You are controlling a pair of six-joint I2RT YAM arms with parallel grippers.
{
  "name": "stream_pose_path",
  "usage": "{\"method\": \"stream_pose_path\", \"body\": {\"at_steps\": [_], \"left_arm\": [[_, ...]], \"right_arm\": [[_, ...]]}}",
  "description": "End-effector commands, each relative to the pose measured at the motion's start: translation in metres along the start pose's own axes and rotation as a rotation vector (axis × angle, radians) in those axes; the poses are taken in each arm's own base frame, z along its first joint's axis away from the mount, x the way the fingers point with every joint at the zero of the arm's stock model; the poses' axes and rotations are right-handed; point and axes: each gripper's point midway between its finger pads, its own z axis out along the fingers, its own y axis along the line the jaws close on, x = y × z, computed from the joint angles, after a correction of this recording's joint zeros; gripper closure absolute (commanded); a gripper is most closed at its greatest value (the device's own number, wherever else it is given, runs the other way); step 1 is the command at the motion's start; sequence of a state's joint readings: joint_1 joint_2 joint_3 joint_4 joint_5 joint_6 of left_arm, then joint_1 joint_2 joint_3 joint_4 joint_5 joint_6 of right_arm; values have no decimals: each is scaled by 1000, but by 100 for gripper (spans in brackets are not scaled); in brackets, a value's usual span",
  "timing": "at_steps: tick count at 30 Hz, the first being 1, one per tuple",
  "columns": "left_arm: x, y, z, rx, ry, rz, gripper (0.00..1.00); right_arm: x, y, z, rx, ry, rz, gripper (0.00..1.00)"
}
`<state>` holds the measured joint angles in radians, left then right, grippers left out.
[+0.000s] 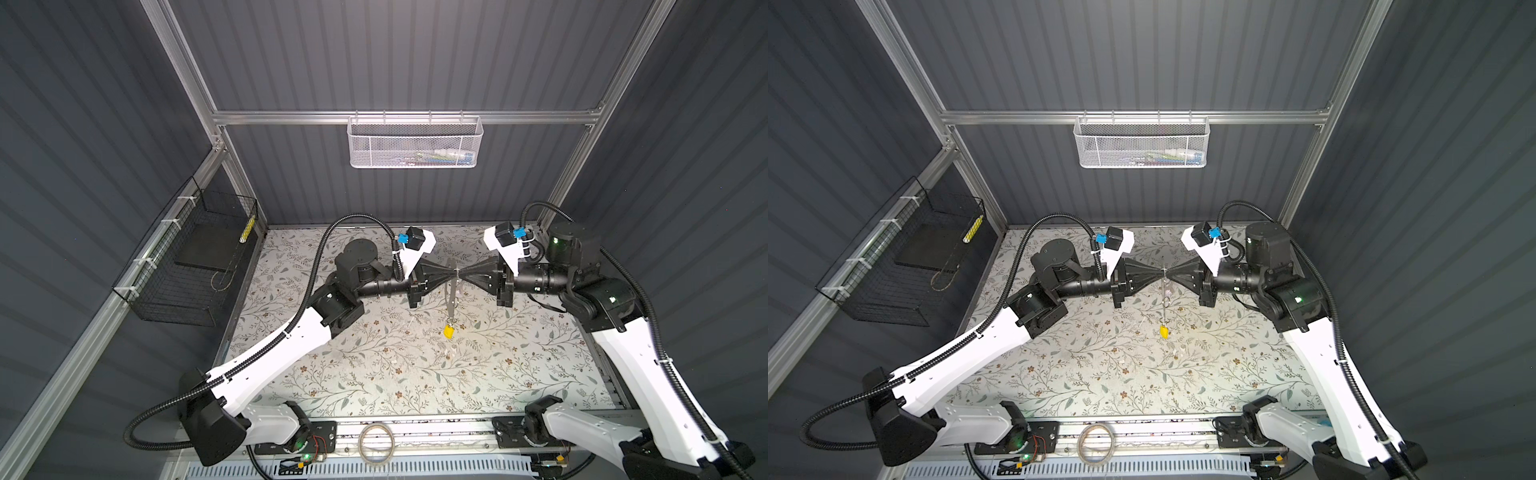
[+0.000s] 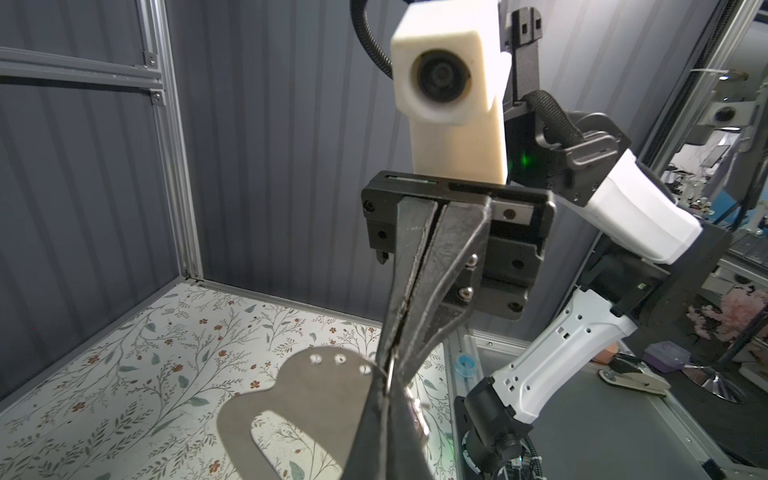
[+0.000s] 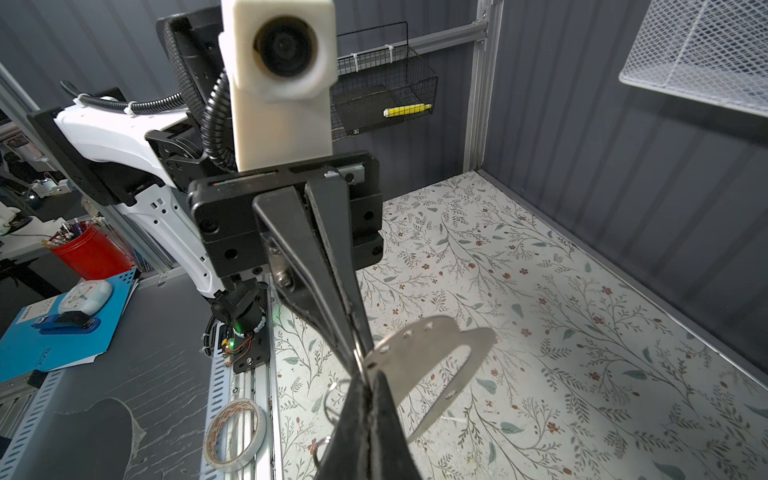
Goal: Attach keys to a key ring
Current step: Insert the key into the keyring.
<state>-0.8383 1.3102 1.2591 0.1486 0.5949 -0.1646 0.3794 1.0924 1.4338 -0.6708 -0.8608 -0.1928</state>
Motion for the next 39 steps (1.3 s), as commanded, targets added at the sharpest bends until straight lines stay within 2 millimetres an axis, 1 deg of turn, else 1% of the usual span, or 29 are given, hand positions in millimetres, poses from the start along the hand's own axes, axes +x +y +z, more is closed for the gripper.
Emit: {"method": "stream_pose_path", "body": {"at_steps": [1,2,4,5,6,9,11,13,16,18,21,23,26,30,36,39], "left_arm": [[-5,16,-2,-129,37,19,75],[-3,24,-6,-186,62,20,71],[-3,41,-18,-317,112,46,68],[1,47,-22,-365,140,51,68],[-12,49,-29,-405,137,78,68],[-13,50,-41,-450,189,126,69],[-12,48,-43,-444,223,161,75],[-6,44,-42,-408,270,192,82],[7,43,-37,-366,338,232,86],[17,47,-35,-353,371,262,87],[29,53,-29,-340,392,315,86],[34,57,-23,-331,398,340,85],[42,69,-16,-313,415,343,84],[41,83,-16,-252,382,294,80],[41,86,-14,-186,367,279,75],[40,82,-13,-156,357,283,74]], "right_arm": [[0,-1,-2,46,53,-19,100],[9,-11,4,70,102,5,100],[16,-22,4,130,168,6,100],[19,-25,4,152,193,6,100],[23,-29,5,173,223,4,100],[35,-41,8,222,313,10,100],[41,-46,11,232,373,13,100],[45,-52,14,235,427,15,100],[46,-58,18,230,479,21,100],[44,-61,21,220,500,30,100],[45,-67,26,212,536,36,100],[47,-70,30,200,544,32,100],[47,-70,38,164,537,23,100],[46,-66,47,101,508,13,100],[43,-57,53,28,464,7,100],[42,-55,54,13,455,5,100]]}}
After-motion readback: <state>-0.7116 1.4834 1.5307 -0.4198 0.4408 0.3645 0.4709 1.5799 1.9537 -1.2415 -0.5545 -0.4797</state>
